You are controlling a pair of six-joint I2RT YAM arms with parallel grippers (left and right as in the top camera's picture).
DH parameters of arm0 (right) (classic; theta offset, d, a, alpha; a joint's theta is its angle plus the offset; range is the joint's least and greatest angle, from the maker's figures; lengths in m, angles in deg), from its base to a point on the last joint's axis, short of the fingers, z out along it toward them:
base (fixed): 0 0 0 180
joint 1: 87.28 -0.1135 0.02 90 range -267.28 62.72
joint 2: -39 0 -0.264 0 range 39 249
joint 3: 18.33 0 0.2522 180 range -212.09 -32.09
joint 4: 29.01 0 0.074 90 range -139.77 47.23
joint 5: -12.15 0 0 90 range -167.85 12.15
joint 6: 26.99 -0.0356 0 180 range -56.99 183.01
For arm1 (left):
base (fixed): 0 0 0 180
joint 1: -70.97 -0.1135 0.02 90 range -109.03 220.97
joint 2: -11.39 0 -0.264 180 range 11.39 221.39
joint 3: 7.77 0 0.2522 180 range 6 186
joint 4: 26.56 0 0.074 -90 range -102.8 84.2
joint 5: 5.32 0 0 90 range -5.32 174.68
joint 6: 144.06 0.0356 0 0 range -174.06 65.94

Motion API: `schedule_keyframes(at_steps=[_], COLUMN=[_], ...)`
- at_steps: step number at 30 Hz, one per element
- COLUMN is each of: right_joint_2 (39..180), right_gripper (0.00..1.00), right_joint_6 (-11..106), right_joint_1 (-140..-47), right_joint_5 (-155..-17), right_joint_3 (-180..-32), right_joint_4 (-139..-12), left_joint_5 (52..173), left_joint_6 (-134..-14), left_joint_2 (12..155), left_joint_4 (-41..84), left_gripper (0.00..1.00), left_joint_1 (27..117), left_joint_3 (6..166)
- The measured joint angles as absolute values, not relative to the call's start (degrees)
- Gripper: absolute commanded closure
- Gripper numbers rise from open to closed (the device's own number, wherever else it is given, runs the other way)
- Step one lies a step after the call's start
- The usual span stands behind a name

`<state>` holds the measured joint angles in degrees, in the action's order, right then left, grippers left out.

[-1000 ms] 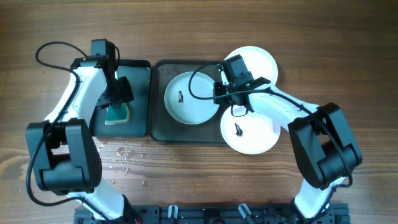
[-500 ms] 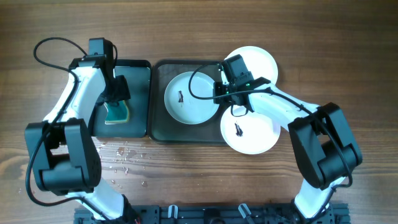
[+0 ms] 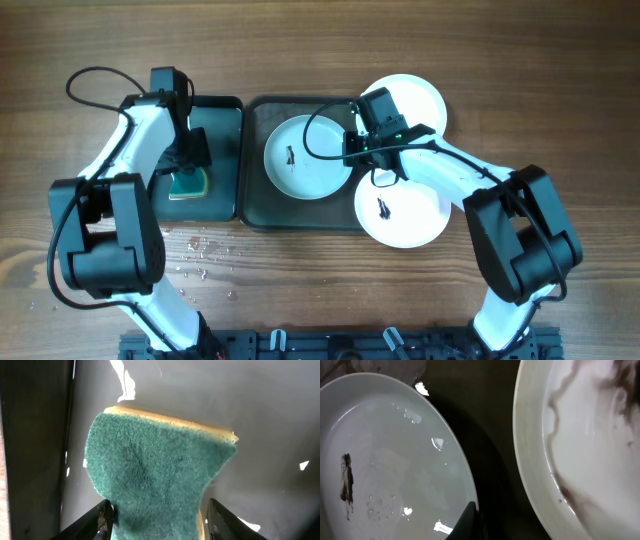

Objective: Clean dirty plates on tray and stack at the side
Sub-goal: 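Grasp the green sponge with the left gripper and lift it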

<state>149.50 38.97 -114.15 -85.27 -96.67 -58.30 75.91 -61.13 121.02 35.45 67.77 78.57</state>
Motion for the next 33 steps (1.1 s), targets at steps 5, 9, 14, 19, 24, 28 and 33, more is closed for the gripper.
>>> schedule_keyframes(at_steps=[5, 9, 14, 19, 24, 28, 33], right_joint_2=[149.50, 149.50, 149.50, 149.50, 149.50, 149.50, 149.50], right_gripper=[0.95, 0.95, 0.95, 0.95, 0.95, 0.95, 0.95], right_joint_6=[38.97, 38.97, 38.97, 38.97, 38.97, 38.97, 38.97], right_joint_1=[-114.15, -114.15, -114.15, -114.15, -114.15, -114.15, -114.15], right_joint_5=[-85.27, -85.27, -85.27, -85.27, -85.27, -85.27, -85.27], right_joint_3=[-96.67, -96.67, -96.67, -96.67, -96.67, -96.67, -96.67], right_joint_4=[-58.10, -58.10, -58.08, -57.69, -57.69, -57.69, -57.69], left_joint_5=[75.54, 75.52, 75.56, 75.56, 75.54, 75.56, 75.56], left_joint_6=[-60.72, -60.41, -60.37, -60.39, -60.59, -60.85, -61.03], left_joint_2=[121.02, 121.02, 119.68, 110.15, 103.38, 101.91, 100.12], left_joint_4=[32.01, 31.95, 33.54, 33.59, 32.41, 29.33, 27.34], left_gripper=[0.96, 0.96, 0.96, 0.96, 0.96, 0.96, 0.96], left_joint_1=[67.57, 67.57, 67.57, 67.57, 67.57, 67.57, 67.57], left_joint_3=[75.58, 75.58, 75.60, 75.64, 75.86, 75.86, 75.86])
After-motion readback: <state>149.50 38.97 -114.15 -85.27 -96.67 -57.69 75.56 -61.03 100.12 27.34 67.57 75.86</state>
